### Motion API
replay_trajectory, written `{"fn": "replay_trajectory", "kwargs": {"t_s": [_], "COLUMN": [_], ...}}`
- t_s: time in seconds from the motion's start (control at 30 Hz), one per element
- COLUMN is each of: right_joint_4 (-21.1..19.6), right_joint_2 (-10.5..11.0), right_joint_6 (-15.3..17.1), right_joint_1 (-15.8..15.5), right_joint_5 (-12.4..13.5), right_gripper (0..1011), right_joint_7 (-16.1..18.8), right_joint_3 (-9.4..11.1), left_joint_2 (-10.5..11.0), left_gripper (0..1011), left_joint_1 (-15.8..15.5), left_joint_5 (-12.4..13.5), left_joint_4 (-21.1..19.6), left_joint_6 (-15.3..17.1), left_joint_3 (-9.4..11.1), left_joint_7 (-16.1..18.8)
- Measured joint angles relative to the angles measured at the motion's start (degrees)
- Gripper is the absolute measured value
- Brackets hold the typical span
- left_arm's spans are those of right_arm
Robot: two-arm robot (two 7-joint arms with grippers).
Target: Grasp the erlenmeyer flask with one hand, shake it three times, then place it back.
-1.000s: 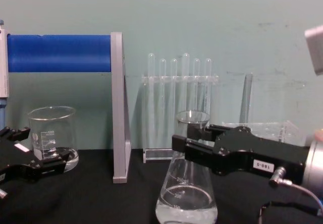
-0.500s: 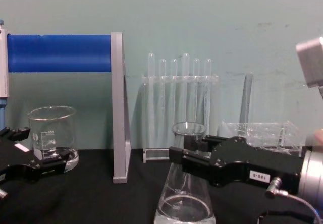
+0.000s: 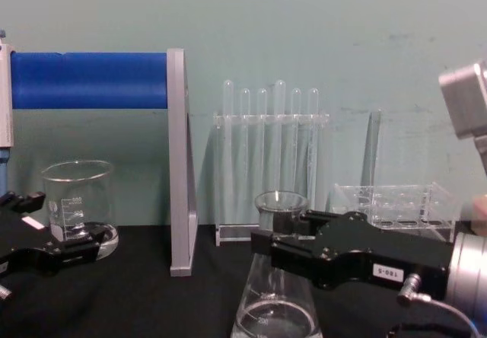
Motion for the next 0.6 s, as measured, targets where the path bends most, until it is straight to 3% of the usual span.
{"fn": "replay_trajectory", "kwargs": {"t_s": [0.6], "right_joint_4": [0.31], "right_joint_2": [-0.06], "right_joint_6": [0.51], "right_joint_1": [0.15], "right_joint_5": [-0.35], "right_gripper": [450], "right_joint_7": [-0.05], "right_joint_3": [-0.35], "left_joint_2": [0.0], "left_gripper": [1001], "left_joint_1": [0.0], "left_joint_5": [0.0], "left_joint_4": [0.0], "left_joint_6": [0.0], "left_joint_3": [0.0], "left_joint_7": [0.0]}}
